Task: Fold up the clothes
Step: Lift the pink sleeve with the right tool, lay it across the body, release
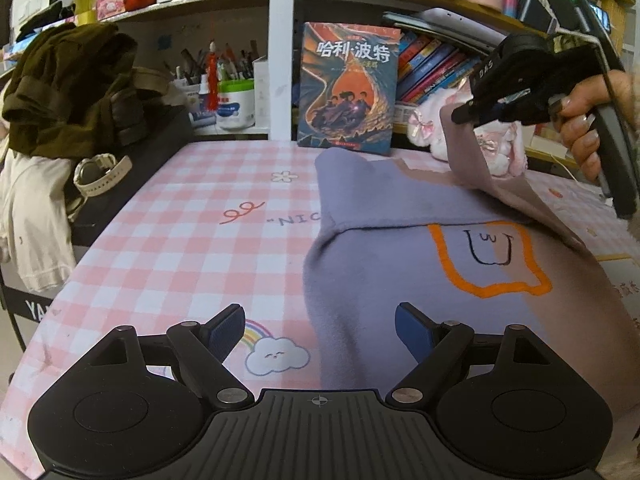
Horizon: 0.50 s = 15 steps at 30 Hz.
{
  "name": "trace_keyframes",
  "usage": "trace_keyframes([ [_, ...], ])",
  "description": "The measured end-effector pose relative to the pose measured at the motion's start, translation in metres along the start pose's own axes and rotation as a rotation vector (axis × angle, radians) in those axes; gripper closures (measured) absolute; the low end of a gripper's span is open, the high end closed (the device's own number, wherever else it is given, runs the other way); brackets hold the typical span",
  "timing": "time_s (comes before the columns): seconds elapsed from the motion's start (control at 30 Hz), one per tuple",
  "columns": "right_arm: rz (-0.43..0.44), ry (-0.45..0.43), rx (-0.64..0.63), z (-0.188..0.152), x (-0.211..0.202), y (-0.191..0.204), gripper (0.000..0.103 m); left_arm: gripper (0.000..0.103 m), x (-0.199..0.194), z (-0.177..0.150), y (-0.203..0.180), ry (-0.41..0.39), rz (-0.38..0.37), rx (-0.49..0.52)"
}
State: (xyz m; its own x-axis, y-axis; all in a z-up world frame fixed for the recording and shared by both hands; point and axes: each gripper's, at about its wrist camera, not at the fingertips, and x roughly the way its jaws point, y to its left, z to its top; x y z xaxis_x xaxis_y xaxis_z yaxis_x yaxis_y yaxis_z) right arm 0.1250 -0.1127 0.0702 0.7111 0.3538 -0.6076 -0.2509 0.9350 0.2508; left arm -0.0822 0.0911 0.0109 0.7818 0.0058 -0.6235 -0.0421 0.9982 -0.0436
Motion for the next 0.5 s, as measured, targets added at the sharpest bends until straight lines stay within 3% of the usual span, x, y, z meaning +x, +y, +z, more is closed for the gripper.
trace_keyframes([
  [0.2, 0.028, 0.034, -0.013, -0.010, 0.015, 0.009, 0.091, 0.018, 0.000, -0.002, 0.008, 0.007, 0.006, -0.008],
  [0.33, 0.107, 0.020, -0.017, -0.014, 0.012, 0.011, 0.064, 0.018, 0.000, 0.000, 0.010, 0.000, 0.002, -0.007],
  [0.4, 0.144, -0.002, -0.022, -0.016, 0.004, 0.009, 0.063, 0.018, 0.001, 0.001, 0.009, -0.005, -0.007, -0.006],
  [0.5, 0.122, -0.008, -0.035, -0.021, -0.011, 0.004, 0.063, 0.018, 0.002, 0.002, 0.007, -0.010, -0.025, -0.002],
])
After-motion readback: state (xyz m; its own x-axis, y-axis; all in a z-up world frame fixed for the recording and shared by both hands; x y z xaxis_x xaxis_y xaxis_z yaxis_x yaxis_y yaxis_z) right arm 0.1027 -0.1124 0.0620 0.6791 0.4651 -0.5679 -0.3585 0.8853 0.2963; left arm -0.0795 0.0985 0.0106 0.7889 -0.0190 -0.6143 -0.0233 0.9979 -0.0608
